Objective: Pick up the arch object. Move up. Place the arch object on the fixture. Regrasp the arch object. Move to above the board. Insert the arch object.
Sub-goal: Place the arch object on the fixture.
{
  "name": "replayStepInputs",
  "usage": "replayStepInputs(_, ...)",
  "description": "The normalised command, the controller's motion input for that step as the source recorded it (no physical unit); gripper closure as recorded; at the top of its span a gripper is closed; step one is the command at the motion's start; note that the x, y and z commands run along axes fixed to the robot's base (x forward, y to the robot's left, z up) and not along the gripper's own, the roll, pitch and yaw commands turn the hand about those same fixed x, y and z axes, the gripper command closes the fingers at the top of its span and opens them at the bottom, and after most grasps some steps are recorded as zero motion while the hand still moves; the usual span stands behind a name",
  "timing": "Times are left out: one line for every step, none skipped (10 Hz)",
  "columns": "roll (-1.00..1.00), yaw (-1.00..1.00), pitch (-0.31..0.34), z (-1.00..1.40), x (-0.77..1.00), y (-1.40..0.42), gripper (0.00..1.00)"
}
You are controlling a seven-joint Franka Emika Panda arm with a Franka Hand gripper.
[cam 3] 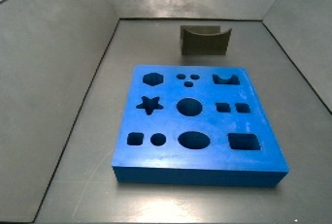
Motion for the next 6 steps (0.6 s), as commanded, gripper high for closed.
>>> replayStepInputs(-1.0, 0.13, 0.191, -0.15, 0.85, 1.0, 1.0)
replayStepInputs(-1.0, 0.09, 0.196, -0.12, 0.89, 1.0, 1.0)
replayStepInputs(-1.0, 0.05, 0.218, -0.07, 0.94, 0.98, 1.0)
replayStepInputs(-1.0, 0.02, 0.228, -0.04, 0.84, 0.8, 1.0)
replayStepInputs(-1.0, -0.02, 0.236, -0.03, 0.71, 0.57, 1.0)
replayStepInputs(-1.0, -0.06, 0.244, -0.01, 0.62, 0.41, 1.0)
